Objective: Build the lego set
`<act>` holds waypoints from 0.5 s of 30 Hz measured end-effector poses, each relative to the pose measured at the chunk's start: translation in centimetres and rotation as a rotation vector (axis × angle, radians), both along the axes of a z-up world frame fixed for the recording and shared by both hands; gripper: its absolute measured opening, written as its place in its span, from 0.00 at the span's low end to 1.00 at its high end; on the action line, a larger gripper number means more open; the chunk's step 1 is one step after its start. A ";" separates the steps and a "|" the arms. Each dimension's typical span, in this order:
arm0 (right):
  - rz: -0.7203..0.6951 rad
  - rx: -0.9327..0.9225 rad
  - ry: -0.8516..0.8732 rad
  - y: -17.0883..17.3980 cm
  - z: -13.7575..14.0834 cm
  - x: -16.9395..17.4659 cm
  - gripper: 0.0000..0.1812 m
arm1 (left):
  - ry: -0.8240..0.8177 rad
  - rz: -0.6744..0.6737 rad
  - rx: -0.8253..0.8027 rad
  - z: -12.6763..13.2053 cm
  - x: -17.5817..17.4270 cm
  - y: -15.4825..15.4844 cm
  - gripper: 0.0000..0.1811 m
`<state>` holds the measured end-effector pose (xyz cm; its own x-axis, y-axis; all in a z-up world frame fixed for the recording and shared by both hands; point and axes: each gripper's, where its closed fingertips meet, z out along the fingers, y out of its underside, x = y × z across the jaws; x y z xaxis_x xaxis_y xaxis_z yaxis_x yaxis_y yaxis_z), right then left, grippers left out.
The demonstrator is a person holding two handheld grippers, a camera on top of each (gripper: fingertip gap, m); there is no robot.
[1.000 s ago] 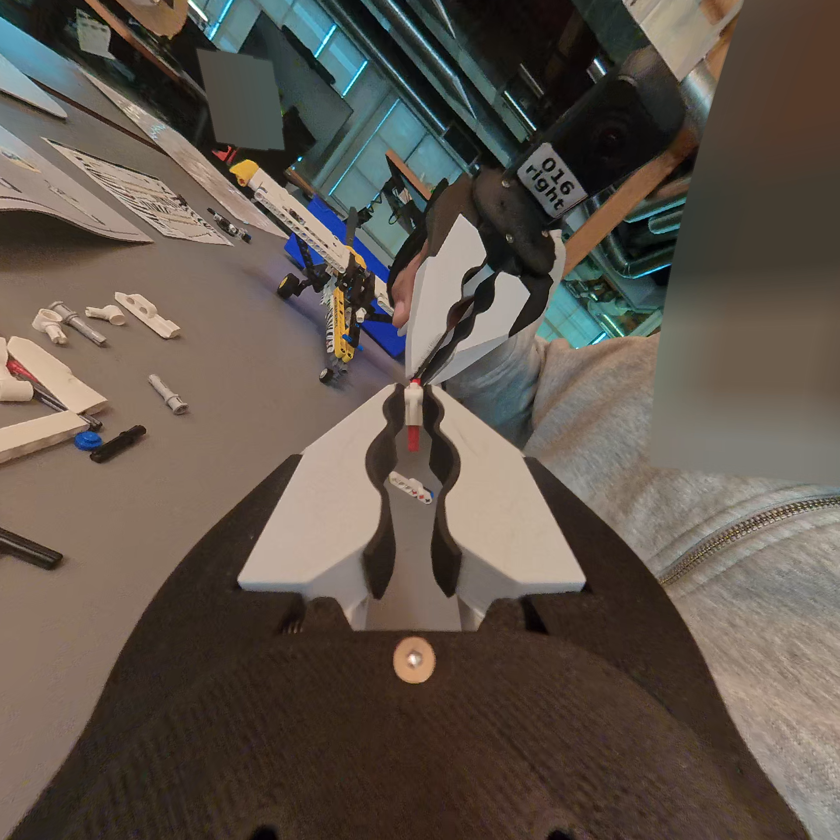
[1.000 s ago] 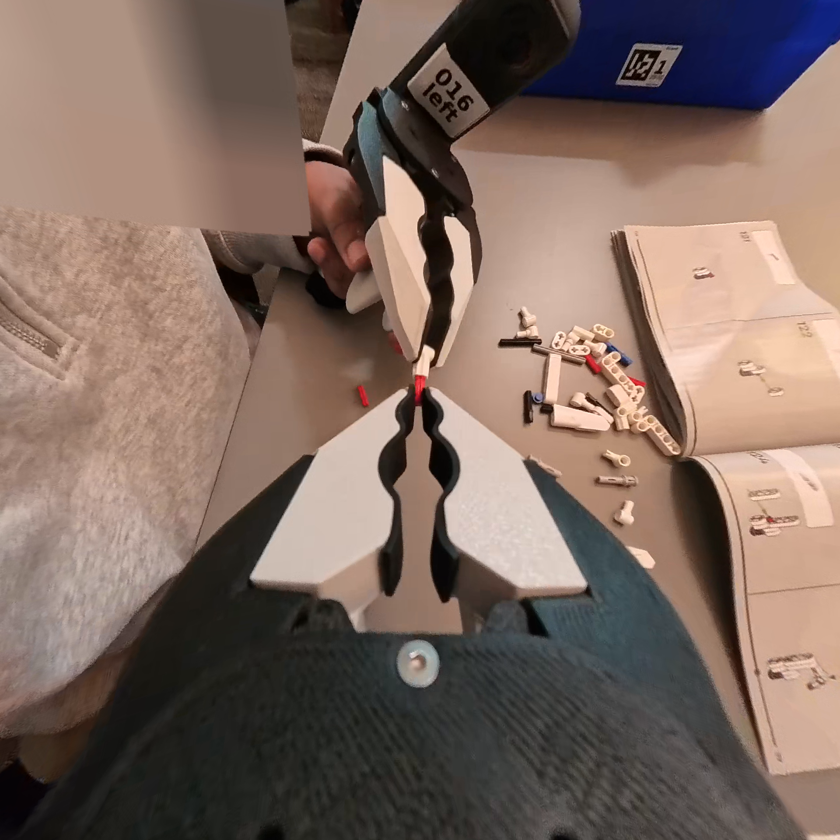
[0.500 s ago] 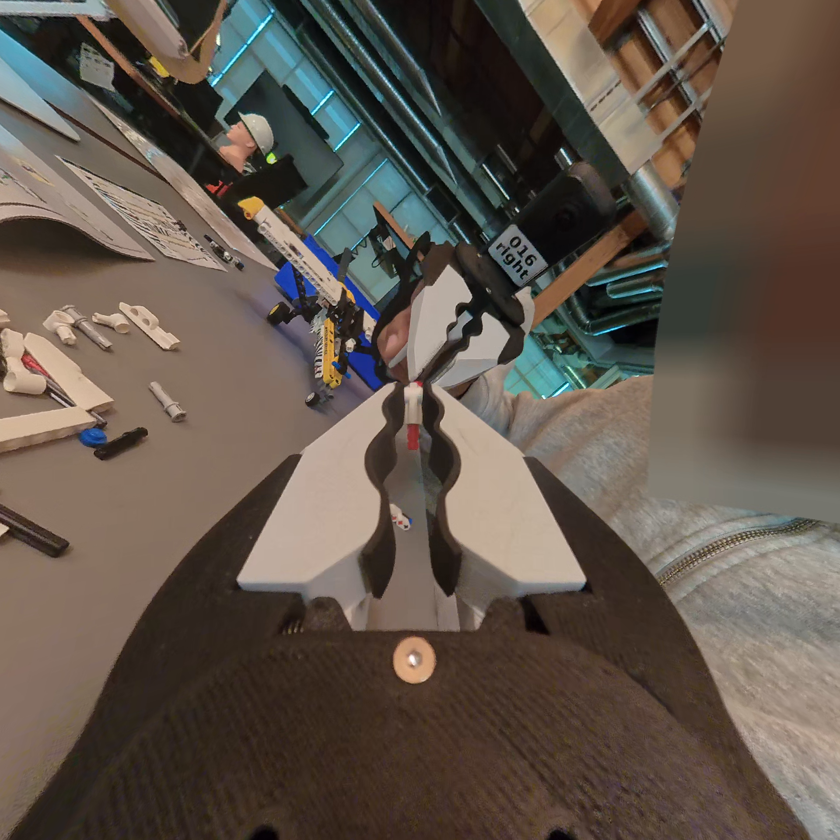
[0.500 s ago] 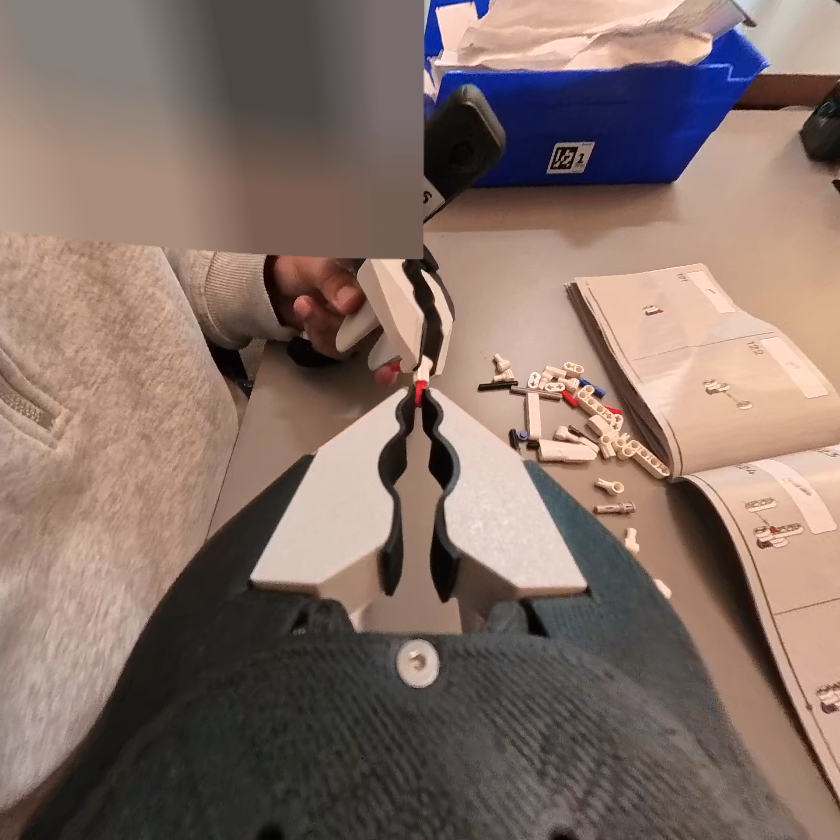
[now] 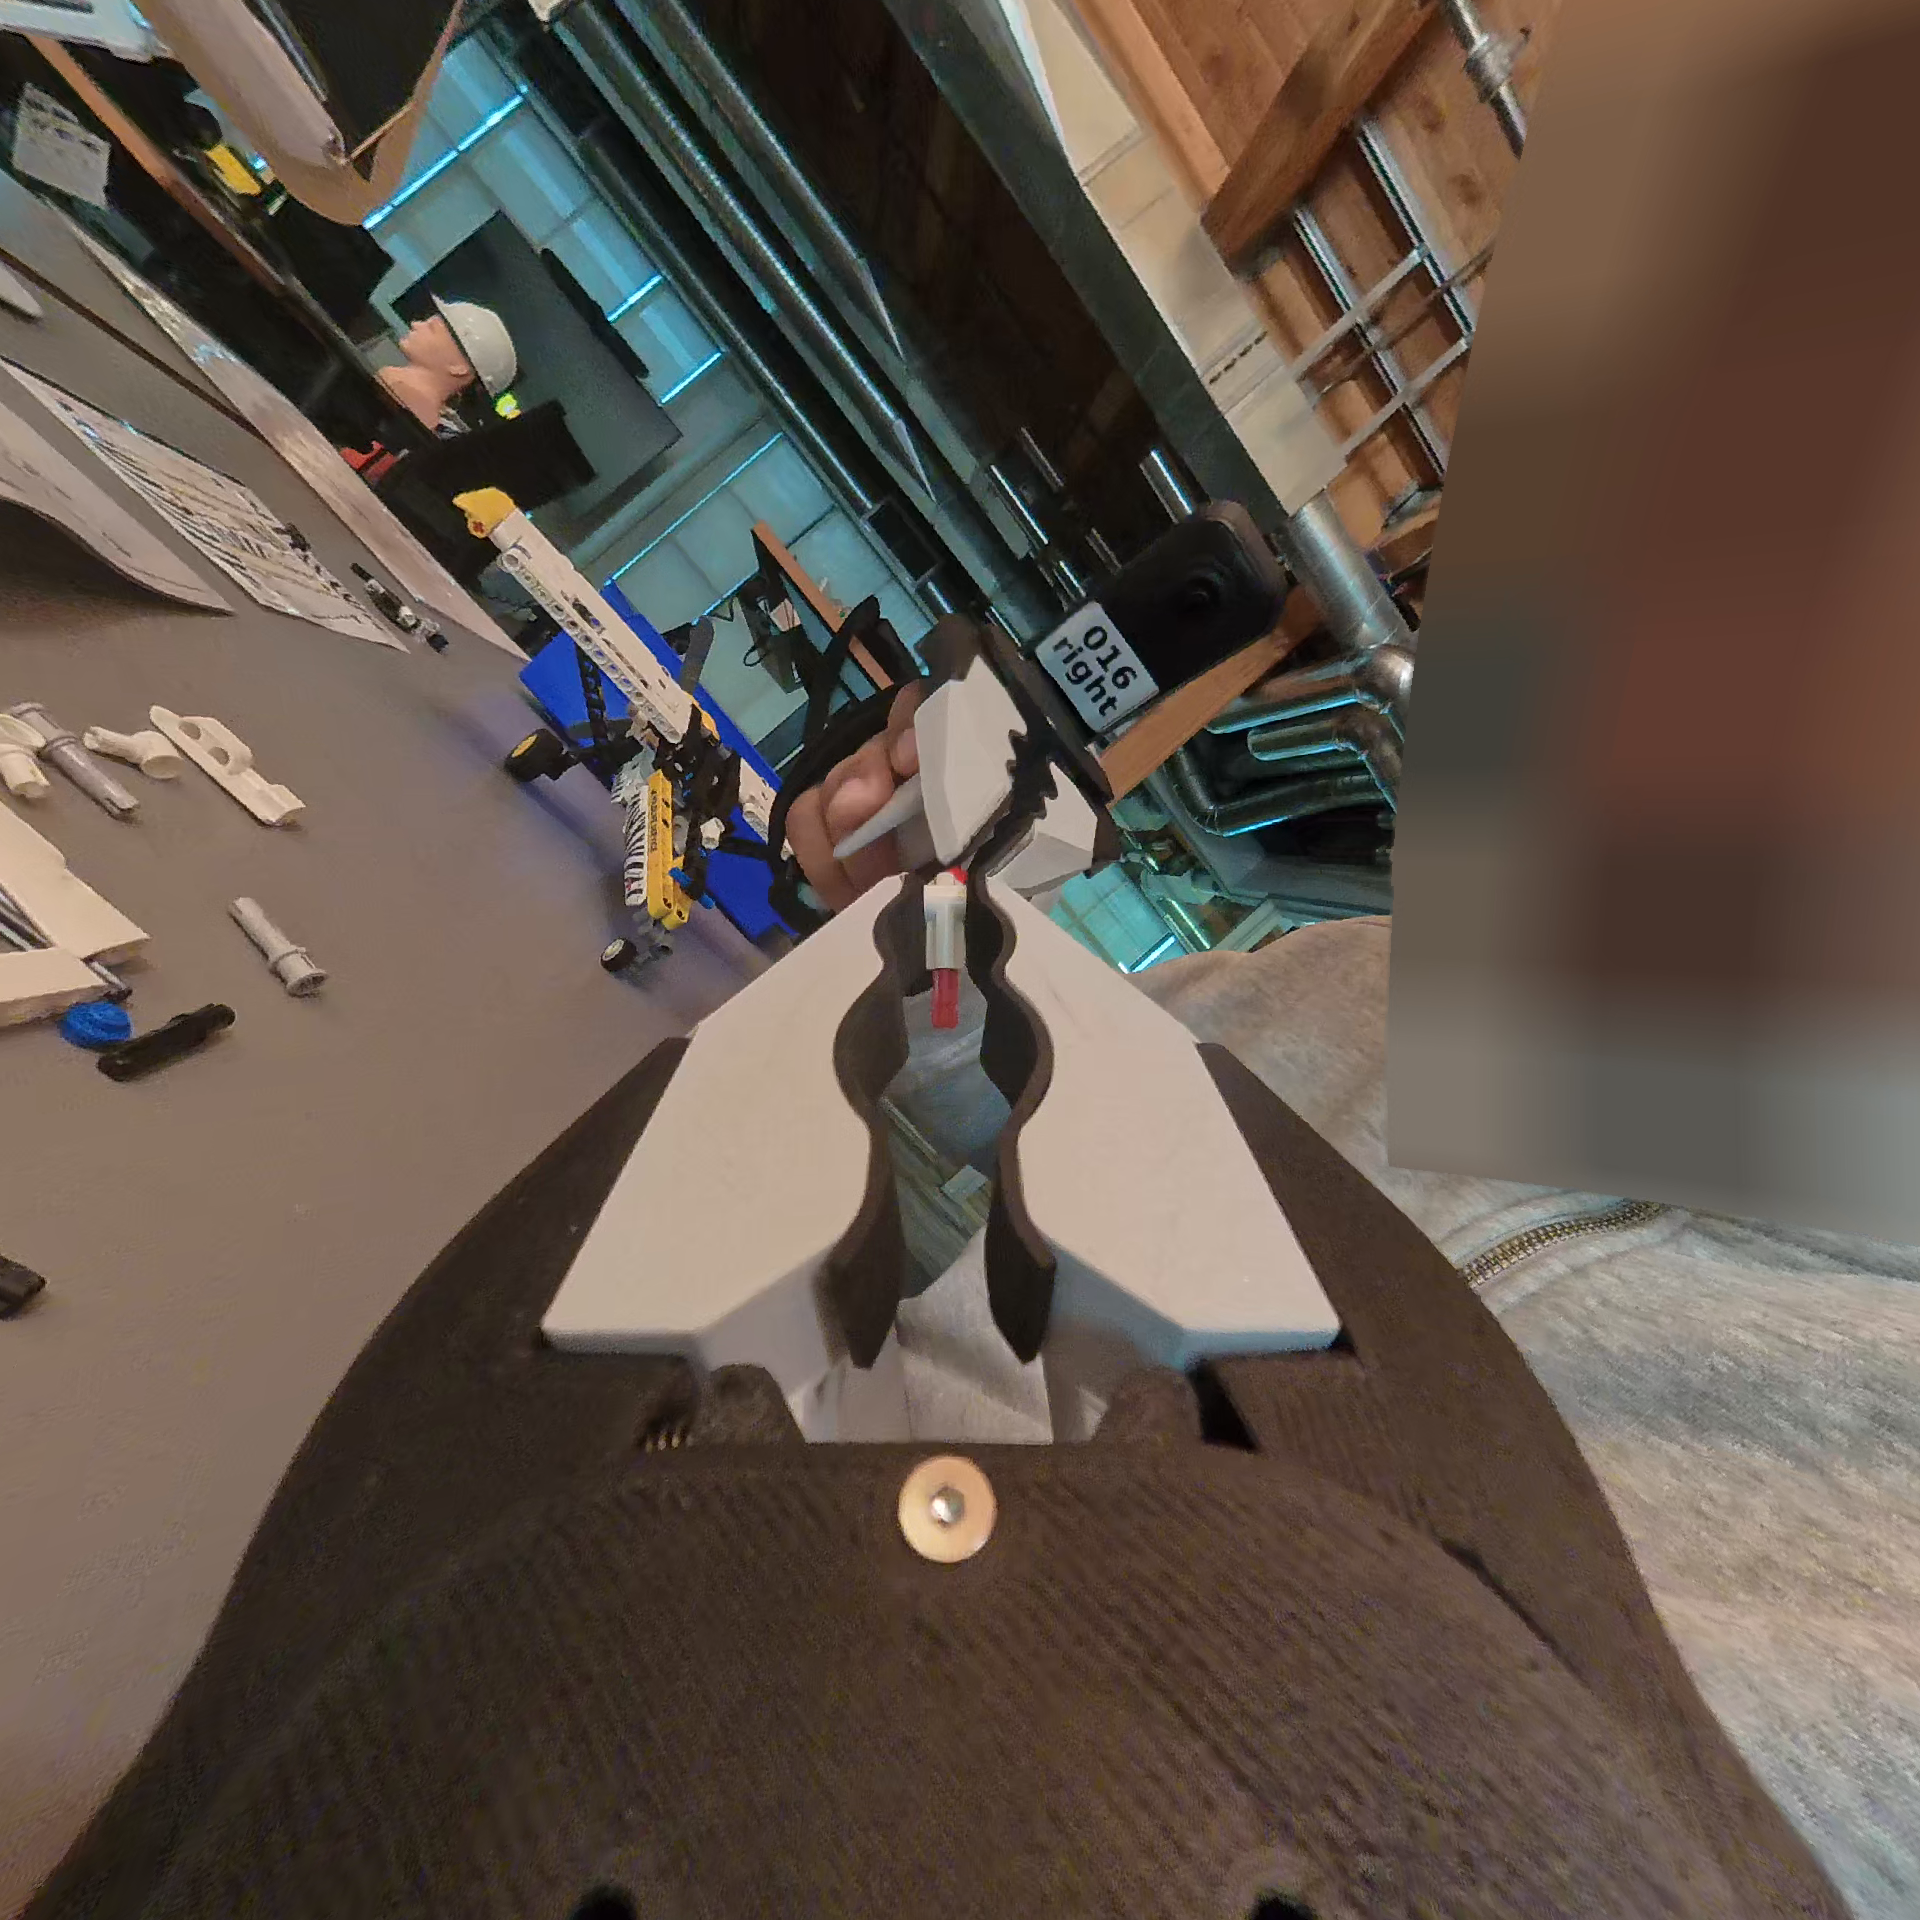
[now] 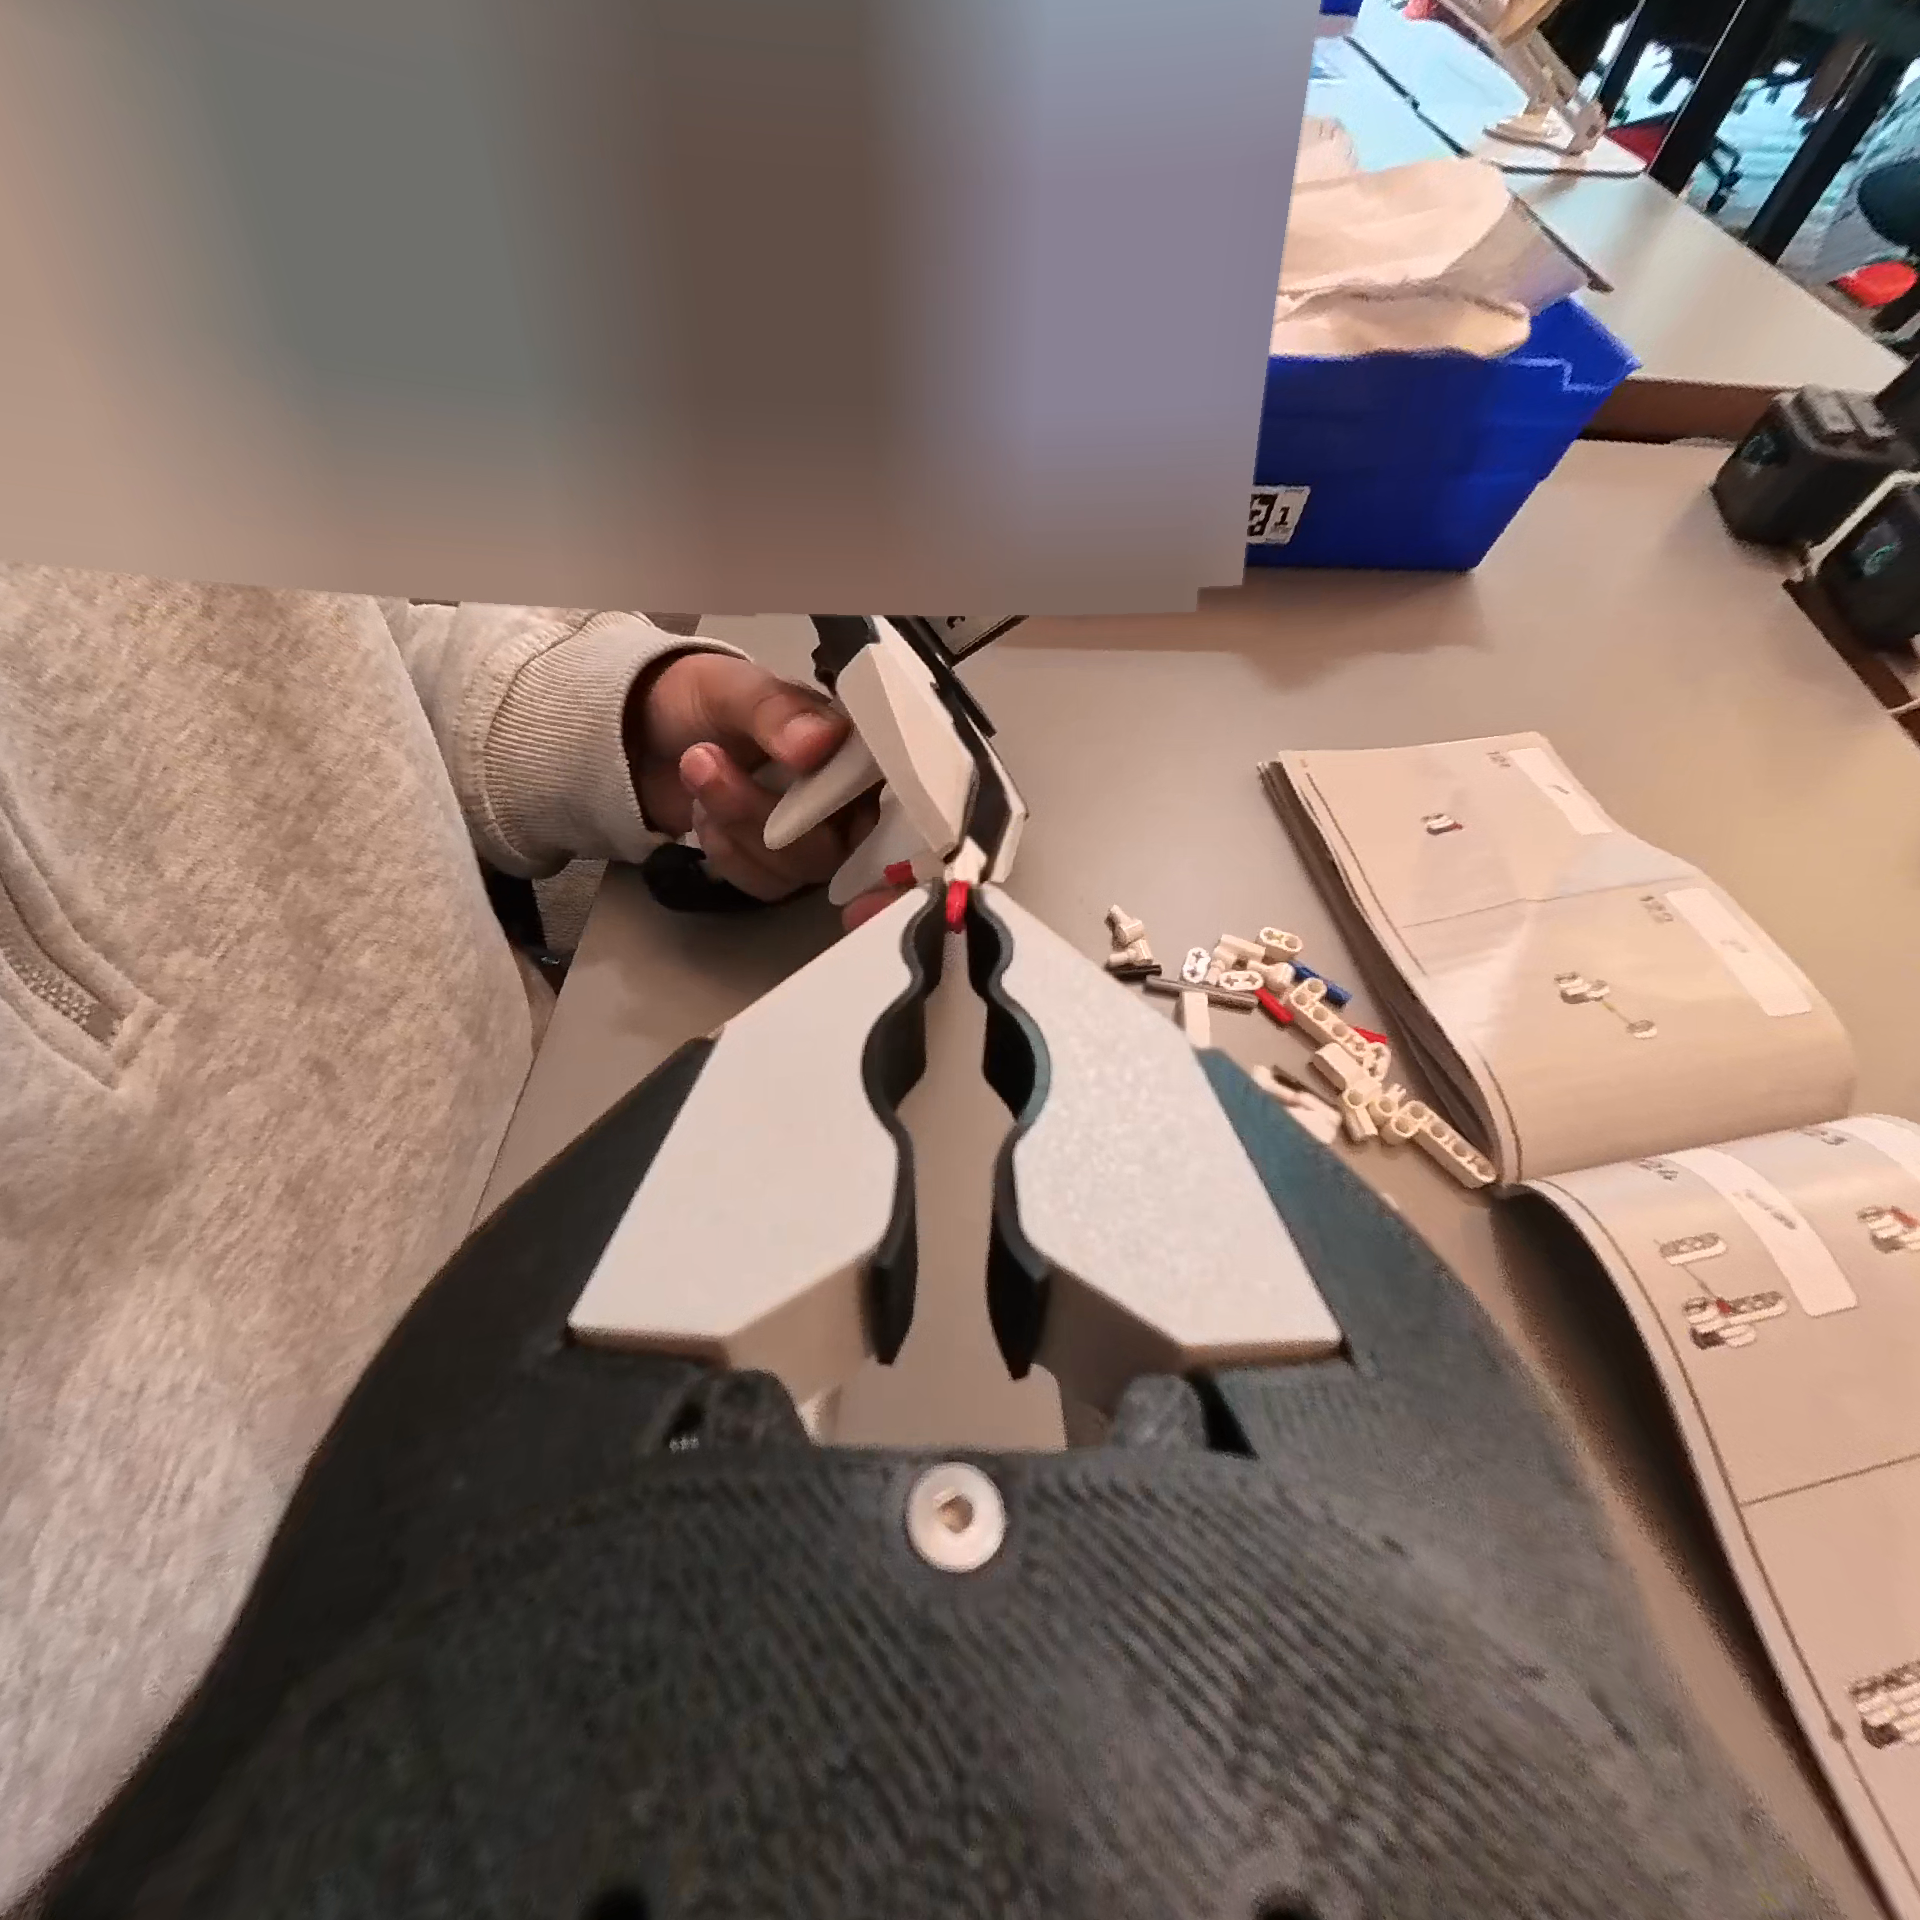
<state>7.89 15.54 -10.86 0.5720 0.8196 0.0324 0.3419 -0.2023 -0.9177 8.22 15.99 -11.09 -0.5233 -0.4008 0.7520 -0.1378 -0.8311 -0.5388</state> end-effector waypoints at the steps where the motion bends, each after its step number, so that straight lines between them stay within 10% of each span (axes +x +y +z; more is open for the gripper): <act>1: -0.003 0.016 -0.005 0.0 0.1 0.0 0.01 | 0.000 0.000 -0.004 0.0 0.0 0.0 0.03; 15: -0.021 0.261 -0.234 0.2 0.0 0.1 0.03 | -0.021 -0.024 -0.078 0.2 -0.2 0.4 0.03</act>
